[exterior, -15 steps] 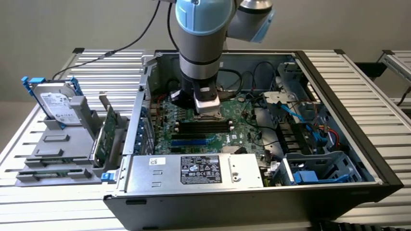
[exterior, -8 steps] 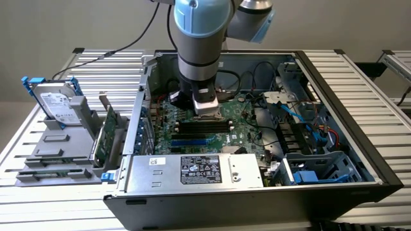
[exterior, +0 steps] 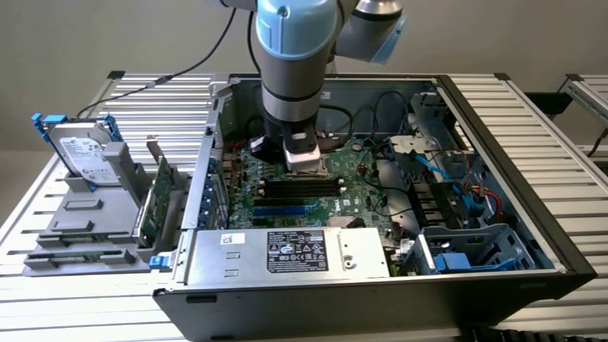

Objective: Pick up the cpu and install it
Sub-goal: 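Install the first cpu locking lever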

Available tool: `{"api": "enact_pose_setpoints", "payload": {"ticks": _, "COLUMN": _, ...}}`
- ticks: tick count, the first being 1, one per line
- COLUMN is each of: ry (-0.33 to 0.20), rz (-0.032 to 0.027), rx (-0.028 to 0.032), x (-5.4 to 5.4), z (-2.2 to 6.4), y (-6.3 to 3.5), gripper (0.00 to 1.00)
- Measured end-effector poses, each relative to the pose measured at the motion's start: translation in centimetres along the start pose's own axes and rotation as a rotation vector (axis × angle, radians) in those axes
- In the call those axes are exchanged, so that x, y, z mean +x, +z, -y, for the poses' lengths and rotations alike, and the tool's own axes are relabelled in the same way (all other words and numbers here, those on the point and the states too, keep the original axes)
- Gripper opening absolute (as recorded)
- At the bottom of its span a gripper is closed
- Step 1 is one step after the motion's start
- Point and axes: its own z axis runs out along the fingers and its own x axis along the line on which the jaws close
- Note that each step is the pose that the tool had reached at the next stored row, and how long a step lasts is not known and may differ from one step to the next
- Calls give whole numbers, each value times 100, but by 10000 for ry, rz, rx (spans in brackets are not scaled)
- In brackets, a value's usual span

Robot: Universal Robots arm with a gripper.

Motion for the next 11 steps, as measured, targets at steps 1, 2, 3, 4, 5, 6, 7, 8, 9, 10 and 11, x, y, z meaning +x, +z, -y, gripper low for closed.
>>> {"api": "enact_pose_setpoints", "payload": {"ticks": 1, "ry": -6, "rz": 1, "rx": 2, "x": -2, "z": 2, "y": 10, "gripper": 11}}
{"api": "enact_pose_setpoints", "payload": {"ticks": 2, "ry": -12, "rz": 3, "rx": 1, "x": -4, "z": 4, "y": 19, "gripper": 11}}
{"api": "enact_pose_setpoints", "payload": {"ticks": 3, "ry": -16, "rz": 6, "rx": -1, "x": -6, "z": 7, "y": 28, "gripper": 11}}
{"api": "enact_pose_setpoints", "payload": {"ticks": 4, "ry": -22, "rz": 8, "rx": -1, "x": -8, "z": 10, "y": 36, "gripper": 11}}
{"api": "enact_pose_setpoints", "payload": {"ticks": 5, "ry": -27, "rz": 9, "rx": -1, "x": -9, "z": 12, "y": 46, "gripper": 11}}
{"api": "enact_pose_setpoints", "payload": {"ticks": 6, "ry": -31, "rz": 11, "rx": -1, "x": -10, "z": 14, "y": 53, "gripper": 11}}
{"api": "enact_pose_setpoints", "payload": {"ticks": 7, "ry": -35, "rz": 12, "rx": -2, "x": -11, "z": 16, "y": 61, "gripper": 11}}
{"api": "enact_pose_setpoints", "payload": {"ticks": 8, "ry": -41, "rz": 13, "rx": 0, "x": -12, "z": 18, "y": 69, "gripper": 11}}
{"api": "enact_pose_setpoints", "payload": {"ticks": 9, "ry": -45, "rz": 14, "rx": 0, "x": -12, "z": 19, "y": 76, "gripper": 11}}
{"api": "enact_pose_setpoints", "payload": {"ticks": 10, "ry": -48, "rz": 15, "rx": 0, "x": -12, "z": 21, "y": 85, "gripper": 11}}
{"api": "enact_pose_setpoints", "payload": {"ticks": 11, "ry": -49, "rz": 16, "rx": -1, "x": -12, "z": 23, "y": 94, "gripper": 11}}
